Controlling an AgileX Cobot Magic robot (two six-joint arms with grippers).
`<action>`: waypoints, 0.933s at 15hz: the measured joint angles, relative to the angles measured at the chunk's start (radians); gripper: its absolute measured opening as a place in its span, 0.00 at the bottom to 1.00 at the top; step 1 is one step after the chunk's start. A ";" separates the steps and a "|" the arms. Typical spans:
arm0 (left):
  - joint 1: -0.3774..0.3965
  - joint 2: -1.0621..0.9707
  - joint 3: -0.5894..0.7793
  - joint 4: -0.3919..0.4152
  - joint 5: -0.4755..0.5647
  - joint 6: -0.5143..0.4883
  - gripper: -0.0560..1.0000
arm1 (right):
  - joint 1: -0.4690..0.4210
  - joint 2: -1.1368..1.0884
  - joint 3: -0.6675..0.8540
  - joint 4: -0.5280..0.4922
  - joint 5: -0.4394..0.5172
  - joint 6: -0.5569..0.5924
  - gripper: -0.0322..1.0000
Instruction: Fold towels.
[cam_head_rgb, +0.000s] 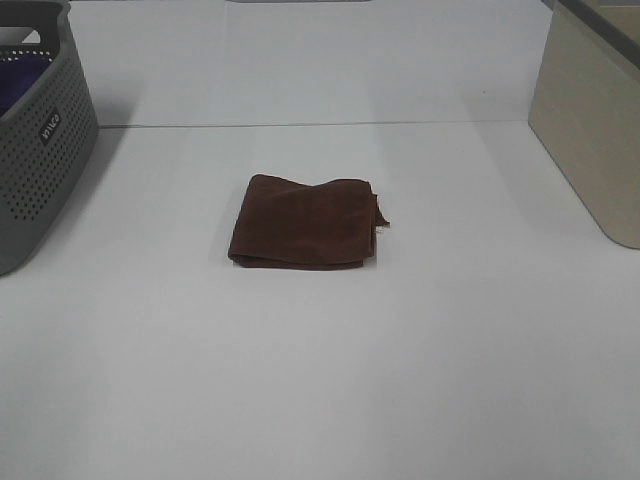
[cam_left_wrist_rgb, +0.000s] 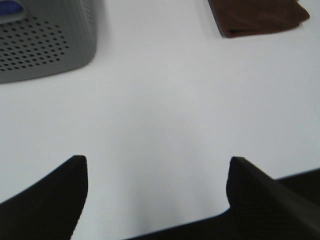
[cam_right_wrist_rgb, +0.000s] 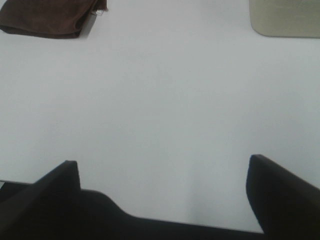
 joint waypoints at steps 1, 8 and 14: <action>0.021 -0.060 0.000 0.000 0.000 0.000 0.75 | -0.003 -0.054 0.000 0.000 0.000 0.000 0.85; 0.028 -0.172 0.000 0.000 0.000 0.000 0.75 | 0.044 -0.211 0.002 0.014 0.001 0.000 0.85; 0.029 -0.172 0.000 0.000 0.000 0.000 0.75 | 0.049 -0.211 0.002 0.023 0.001 0.000 0.85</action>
